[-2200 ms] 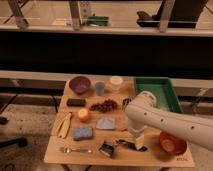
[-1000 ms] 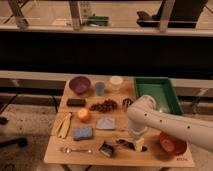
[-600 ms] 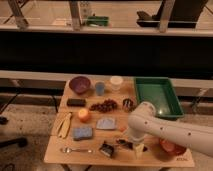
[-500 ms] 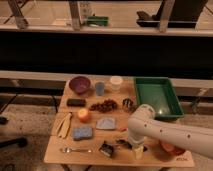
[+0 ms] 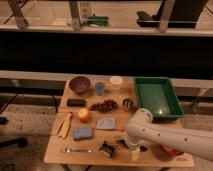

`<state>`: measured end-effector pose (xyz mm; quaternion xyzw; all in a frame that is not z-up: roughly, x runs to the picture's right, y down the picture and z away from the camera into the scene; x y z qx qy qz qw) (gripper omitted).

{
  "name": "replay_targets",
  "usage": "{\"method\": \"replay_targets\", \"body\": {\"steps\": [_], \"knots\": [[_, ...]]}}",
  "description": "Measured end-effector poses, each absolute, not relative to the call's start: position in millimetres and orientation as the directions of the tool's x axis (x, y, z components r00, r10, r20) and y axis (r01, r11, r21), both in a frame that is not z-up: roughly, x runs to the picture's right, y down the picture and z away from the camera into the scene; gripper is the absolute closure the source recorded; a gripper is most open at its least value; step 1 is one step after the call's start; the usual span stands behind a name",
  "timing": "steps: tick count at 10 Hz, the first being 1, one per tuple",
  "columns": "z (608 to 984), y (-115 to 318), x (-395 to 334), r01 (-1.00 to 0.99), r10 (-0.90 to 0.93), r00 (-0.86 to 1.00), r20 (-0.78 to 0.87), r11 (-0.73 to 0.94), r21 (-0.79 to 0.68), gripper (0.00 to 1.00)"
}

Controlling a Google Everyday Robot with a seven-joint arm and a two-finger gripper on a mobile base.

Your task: Place brush in table surface

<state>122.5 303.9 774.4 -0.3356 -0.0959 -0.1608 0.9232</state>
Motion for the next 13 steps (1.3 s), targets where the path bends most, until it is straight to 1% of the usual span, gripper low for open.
{"method": "replay_targets", "body": {"steps": [2,4,5,6,7,8,10,11,12,13], "knots": [[770,285,115,0.363,-0.243,0.929,0.28,0.747,-0.557,0.21],[766,275,110,0.364,-0.248,0.928,0.277,0.757,-0.543,0.3],[764,270,109,0.364,-0.253,0.929,0.27,0.764,-0.534,0.42],[764,269,110,0.361,-0.253,0.93,0.266,0.766,-0.532,0.52],[765,271,112,0.357,-0.249,0.932,0.264,0.761,-0.542,0.57],[767,277,117,0.355,-0.247,0.933,0.261,0.75,-0.558,0.57],[770,286,119,0.358,-0.248,0.932,0.263,0.733,-0.579,0.49],[769,286,121,0.356,-0.246,0.933,0.262,0.733,-0.58,0.43],[770,288,121,0.357,-0.246,0.933,0.262,0.73,-0.583,0.41],[772,293,120,0.362,-0.249,0.931,0.266,0.719,-0.594,0.41]]}}
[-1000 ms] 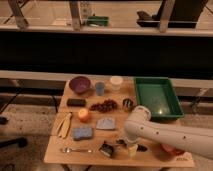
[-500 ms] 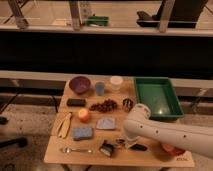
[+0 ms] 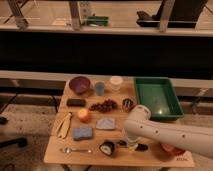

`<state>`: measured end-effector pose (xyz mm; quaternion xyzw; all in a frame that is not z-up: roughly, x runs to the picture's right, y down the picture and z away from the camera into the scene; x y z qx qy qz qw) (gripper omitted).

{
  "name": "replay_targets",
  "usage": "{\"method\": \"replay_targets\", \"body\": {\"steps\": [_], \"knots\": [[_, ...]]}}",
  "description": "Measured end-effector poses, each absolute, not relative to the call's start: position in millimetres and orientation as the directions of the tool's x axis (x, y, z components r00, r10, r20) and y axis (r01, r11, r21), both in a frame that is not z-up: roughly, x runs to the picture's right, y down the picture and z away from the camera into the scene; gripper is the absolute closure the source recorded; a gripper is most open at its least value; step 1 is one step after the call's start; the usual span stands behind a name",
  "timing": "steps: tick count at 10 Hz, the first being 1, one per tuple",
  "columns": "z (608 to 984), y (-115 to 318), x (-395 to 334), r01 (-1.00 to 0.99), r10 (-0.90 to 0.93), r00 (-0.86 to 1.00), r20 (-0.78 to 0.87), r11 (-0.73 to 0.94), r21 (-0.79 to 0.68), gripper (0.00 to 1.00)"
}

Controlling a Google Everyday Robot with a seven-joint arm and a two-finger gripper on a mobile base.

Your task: Place brush in table surface

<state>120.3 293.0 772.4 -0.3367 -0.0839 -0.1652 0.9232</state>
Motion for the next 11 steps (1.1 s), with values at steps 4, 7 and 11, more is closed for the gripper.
{"method": "replay_targets", "body": {"steps": [4,7,11], "knots": [[775,305,118,0.37,-0.249,0.928,0.277,0.701,-0.61,0.78],[768,305,109,0.405,-0.279,0.913,0.297,0.698,-0.59,0.98],[750,299,92,0.416,-0.292,0.909,0.299,0.693,-0.589,0.98]]}}
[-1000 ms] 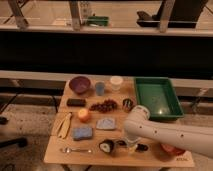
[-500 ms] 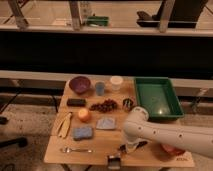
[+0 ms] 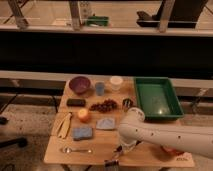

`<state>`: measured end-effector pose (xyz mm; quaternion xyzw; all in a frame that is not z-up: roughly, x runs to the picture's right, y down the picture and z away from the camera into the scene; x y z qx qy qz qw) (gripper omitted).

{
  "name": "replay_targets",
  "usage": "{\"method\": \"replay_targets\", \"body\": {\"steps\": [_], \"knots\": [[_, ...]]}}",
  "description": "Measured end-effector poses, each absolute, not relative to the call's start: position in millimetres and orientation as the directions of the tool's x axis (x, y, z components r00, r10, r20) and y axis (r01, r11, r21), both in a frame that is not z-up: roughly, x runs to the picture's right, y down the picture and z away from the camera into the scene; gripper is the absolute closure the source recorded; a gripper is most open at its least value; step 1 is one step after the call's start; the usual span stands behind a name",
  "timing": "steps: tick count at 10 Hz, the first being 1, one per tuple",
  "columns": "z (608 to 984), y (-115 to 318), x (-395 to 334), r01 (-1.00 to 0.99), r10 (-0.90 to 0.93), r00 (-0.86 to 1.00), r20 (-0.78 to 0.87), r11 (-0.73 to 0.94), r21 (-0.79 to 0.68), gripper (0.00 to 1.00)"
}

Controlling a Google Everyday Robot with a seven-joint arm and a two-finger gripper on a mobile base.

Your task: Place brush in table surface

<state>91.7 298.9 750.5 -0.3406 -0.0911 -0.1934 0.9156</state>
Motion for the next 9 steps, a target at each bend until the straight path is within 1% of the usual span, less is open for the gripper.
{"method": "replay_targets", "body": {"steps": [4,7,9], "knots": [[738,282,82,0.255,-0.22,0.966,0.139,0.693,-0.675,0.98],[738,261,97,0.169,-0.157,0.984,0.081,0.714,-0.679,0.98],[735,249,111,0.137,-0.123,0.99,0.07,0.726,-0.673,0.98]]}}
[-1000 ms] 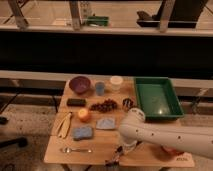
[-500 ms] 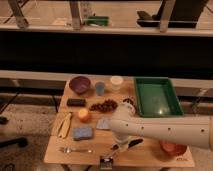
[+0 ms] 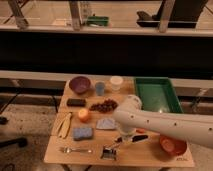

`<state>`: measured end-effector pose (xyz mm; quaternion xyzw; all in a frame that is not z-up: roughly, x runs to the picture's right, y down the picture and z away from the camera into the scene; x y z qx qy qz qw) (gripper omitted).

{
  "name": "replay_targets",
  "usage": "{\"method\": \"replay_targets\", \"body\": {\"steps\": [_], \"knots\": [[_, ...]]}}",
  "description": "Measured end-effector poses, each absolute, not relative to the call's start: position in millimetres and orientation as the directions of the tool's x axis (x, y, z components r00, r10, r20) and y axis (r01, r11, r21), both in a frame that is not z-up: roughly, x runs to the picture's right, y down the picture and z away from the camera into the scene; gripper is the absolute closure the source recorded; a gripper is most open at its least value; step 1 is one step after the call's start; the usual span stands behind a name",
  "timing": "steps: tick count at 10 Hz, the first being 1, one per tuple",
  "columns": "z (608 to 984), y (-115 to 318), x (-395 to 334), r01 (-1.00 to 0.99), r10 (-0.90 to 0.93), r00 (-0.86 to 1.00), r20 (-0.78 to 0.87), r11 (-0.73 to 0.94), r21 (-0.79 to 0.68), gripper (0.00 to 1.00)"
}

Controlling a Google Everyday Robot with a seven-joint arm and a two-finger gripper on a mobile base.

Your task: Place brush in table surface

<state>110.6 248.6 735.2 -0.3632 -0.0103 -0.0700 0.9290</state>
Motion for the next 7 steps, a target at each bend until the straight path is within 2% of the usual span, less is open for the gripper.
{"method": "replay_targets", "body": {"steps": [3,7], "knots": [[728,238,125,0.142,-0.083,0.989,0.122,0.75,-0.646,0.98],[716,257,105,0.215,-0.092,0.971,0.221,0.741,-0.637,0.98]]}}
